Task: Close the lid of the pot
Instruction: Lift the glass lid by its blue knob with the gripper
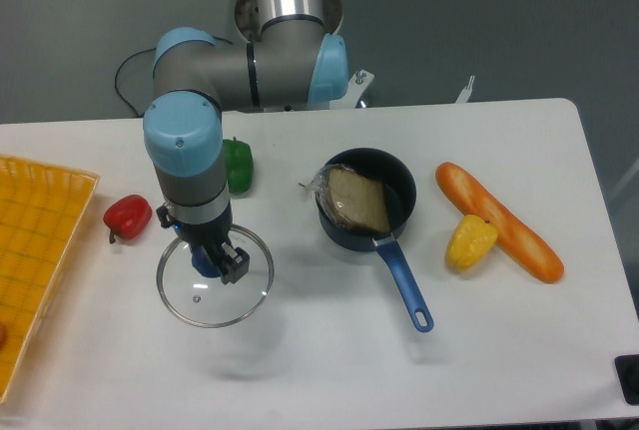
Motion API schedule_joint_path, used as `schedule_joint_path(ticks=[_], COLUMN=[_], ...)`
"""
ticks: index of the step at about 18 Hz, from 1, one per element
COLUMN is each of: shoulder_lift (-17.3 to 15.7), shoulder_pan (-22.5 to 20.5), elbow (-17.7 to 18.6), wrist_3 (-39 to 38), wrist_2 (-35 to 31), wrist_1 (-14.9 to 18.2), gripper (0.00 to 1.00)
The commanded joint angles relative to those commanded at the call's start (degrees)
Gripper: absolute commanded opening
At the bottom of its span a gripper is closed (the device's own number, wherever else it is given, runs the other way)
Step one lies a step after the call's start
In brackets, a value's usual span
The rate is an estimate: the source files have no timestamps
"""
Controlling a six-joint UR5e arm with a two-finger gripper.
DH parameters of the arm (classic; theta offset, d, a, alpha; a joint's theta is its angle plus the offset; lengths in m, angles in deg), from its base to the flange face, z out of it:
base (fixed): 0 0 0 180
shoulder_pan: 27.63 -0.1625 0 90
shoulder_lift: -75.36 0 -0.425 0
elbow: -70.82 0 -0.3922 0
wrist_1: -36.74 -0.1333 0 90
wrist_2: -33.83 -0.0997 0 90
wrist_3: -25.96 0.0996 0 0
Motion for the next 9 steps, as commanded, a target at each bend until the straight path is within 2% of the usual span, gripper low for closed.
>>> schedule_joint_path(ticks=[9], shoulder_lift=[-0.1], shoulder_pan=[-0.5], elbow=[0.0], wrist_3=[-0.1], wrist_2=[2.5], wrist_1=[-0.2], gripper=[0.57])
